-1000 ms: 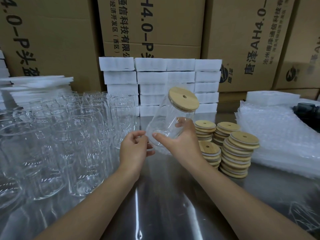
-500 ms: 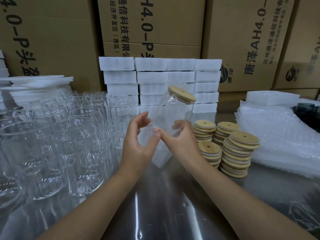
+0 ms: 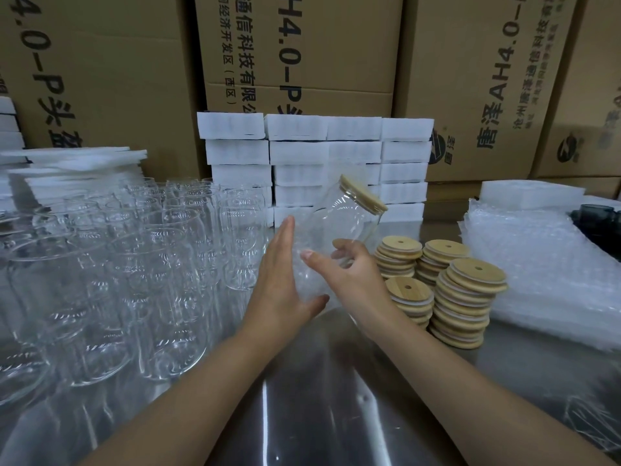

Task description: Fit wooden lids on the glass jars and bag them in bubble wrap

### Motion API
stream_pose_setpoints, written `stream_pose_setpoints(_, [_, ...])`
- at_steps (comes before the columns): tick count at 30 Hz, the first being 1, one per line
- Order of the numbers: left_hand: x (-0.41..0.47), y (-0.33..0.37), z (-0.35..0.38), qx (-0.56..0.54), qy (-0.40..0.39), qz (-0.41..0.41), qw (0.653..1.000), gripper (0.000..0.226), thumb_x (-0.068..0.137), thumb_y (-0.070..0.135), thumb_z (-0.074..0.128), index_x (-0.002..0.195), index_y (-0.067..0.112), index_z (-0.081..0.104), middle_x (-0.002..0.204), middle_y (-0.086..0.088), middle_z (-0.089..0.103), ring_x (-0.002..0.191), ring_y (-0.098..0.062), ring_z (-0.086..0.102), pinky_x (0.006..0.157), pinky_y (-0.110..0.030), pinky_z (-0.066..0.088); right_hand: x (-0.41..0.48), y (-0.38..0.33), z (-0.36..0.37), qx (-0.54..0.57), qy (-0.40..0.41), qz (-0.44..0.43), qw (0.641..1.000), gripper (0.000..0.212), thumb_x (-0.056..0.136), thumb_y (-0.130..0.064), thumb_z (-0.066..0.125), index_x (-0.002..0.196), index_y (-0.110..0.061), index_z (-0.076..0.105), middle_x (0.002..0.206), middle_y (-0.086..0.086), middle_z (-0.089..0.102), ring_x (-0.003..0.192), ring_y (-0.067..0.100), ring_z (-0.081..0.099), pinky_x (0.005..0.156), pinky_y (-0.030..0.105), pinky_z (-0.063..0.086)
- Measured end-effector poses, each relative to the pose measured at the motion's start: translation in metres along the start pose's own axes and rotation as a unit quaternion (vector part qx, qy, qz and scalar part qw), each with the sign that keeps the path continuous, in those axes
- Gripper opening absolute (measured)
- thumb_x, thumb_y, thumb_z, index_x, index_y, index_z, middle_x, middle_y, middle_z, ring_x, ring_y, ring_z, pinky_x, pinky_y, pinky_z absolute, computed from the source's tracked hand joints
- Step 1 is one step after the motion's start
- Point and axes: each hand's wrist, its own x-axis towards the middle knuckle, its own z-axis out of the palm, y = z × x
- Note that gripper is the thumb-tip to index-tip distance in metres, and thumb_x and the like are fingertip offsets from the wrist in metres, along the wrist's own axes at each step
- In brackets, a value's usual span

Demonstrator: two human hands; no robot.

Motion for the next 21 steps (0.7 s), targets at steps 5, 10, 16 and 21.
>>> stream_pose_setpoints(5, [0.0018, 0.0012, -0.0016, -0.047, 0.032, -0.063, 0.996, 0.126, 0.063, 0.039, 0.090, 0.150, 0.041, -0.002, 0.154, 0.006, 0.033, 0.141, -0.008, 0.032, 0.114, -0.035, 0.034, -0.0015, 0.0009, -0.0071, -0.068, -0.051, -0.051, 0.995, 0.074, 0.073, -0.062, 0.070, 0.134, -0.028, 0.047, 0.116, -0.011, 0.050, 0.095, -0.005, 0.048, 0.070, 0.013, 0.038])
stream_pose_setpoints(10, [0.0001, 0.0003, 0.0011, -0.125, 0.078, -0.121, 0.982, 0.128, 0.051, 0.052, 0.088, 0.151, 0.039, 0.010, 0.131, 0.015, 0.049, 0.121, -0.001, 0.051, 0.086, -0.008, 0.039, -0.0037, -0.0024, -0.0057, -0.029, -0.076, -0.075, 0.994, 0.072, 0.077, -0.064, 0.061, 0.139, -0.032, 0.041, 0.117, -0.008, 0.048, 0.096, 0.001, 0.052, 0.074, 0.015, 0.040])
stream_pose_setpoints(16, [0.0013, -0.0047, 0.0017, -0.175, 0.164, -0.108, 0.965, 0.114, 0.054, 0.045, 0.087, 0.147, 0.034, 0.022, 0.121, 0.028, 0.049, 0.121, -0.005, 0.052, 0.100, -0.024, 0.041, -0.0024, -0.0032, -0.0054, 0.034, -0.053, -0.056, 0.996, 0.055, 0.091, -0.057, 0.046, 0.138, -0.029, 0.040, 0.116, -0.016, 0.049, 0.100, -0.010, 0.050, 0.074, 0.009, 0.041])
stream_pose_setpoints(21, [0.0004, 0.0038, -0.0028, -0.223, 0.224, -0.093, 0.944, 0.100, 0.062, 0.042, 0.081, 0.143, 0.038, 0.023, 0.142, 0.008, 0.044, 0.125, 0.000, 0.048, 0.108, -0.032, 0.042, -0.0006, -0.0029, -0.0058, -0.033, -0.120, 0.033, 0.992, 0.036, 0.097, -0.027, 0.044, 0.132, -0.025, 0.050, 0.124, -0.005, 0.058, 0.113, 0.014, 0.055, 0.092, 0.031, 0.045])
